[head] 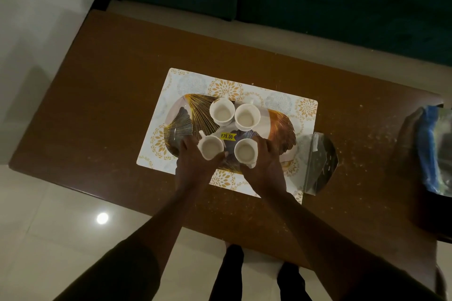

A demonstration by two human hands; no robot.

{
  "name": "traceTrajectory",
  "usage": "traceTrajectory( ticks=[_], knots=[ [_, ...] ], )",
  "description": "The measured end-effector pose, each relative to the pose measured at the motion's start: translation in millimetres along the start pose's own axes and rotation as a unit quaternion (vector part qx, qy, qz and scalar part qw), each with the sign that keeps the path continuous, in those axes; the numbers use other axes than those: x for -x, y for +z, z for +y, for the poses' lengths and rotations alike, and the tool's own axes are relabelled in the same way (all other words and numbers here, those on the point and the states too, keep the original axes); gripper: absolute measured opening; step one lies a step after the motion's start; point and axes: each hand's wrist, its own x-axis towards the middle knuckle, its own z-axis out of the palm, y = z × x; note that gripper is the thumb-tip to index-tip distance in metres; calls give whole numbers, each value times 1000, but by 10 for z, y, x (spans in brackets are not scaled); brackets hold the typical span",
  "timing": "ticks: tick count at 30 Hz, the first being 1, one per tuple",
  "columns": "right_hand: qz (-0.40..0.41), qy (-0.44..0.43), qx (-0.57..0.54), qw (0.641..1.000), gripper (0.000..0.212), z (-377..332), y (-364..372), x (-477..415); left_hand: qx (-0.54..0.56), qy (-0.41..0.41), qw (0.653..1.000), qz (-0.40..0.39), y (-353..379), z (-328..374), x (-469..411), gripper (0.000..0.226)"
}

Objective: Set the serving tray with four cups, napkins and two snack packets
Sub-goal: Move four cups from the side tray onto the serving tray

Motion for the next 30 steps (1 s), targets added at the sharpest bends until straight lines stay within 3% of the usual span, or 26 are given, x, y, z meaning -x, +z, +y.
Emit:
traceTrajectory(
  ticks=[2, 4, 7, 9, 13, 15, 20, 24, 30],
  knots=[
    [-11, -19, 11, 1000, 68, 33, 16, -37, 17, 25, 1000, -2, -3, -7, 8, 81],
    [-15, -22, 12, 1000, 67, 52, 21, -55, -26, 119, 992, -32, -24, -67, -18, 86],
    [-9, -13, 6, 1000, 67, 39, 25, -48, -130, 260, 953, -89, -113, -161, -108, 85],
    [-9, -9, -2, 1000, 66, 27, 21, -34, -152, 281, 941, -110, -167, -167, -164, 83],
    [11, 4, -20, 1000, 66, -4, 9, -14, -167, 178, 968, -49, -173, -57, -162, 67],
    [21, 8, -29, 999, 68, -22, 15, -8, -152, 127, 980, -27, -138, -35, -153, 76],
    [35, 26, -41, 998, 72, 9, 88, 27, -33, 138, 988, -62, -71, -94, -102, 73],
    [53, 47, -48, 996, 70, -34, 132, 30, 38, 82, 995, -49, -62, 0, -65, 61],
    [70, 62, -72, 993, 71, -168, 173, -48, 54, 72, 995, -41, -63, 63, -140, 56]
  ],
)
